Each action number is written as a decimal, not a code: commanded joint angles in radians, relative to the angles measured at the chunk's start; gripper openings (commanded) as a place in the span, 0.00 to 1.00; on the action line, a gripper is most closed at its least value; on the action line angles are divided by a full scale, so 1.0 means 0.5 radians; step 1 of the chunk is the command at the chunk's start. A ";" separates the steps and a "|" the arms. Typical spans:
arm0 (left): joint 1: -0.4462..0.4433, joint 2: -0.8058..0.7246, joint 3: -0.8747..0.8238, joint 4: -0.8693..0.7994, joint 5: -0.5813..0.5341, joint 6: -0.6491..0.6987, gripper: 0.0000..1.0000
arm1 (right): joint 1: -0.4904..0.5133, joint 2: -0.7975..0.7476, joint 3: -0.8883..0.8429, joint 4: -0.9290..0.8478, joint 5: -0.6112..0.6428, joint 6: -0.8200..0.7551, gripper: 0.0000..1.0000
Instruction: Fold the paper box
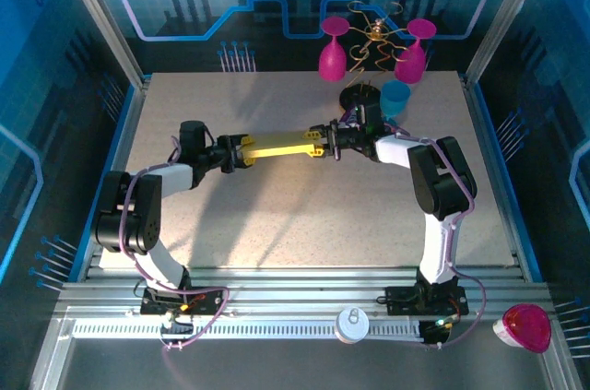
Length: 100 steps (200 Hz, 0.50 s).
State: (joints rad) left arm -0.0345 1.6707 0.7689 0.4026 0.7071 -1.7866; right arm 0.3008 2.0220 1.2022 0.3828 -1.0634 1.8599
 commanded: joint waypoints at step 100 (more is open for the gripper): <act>-0.049 -0.342 0.050 -0.808 -0.028 -0.157 0.23 | -0.064 -0.169 0.130 -0.869 0.054 -0.790 0.59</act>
State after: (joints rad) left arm -0.0555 1.5742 0.7616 0.2314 0.6956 -1.8606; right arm 0.2920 2.0132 1.1904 0.2909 -1.0588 1.7496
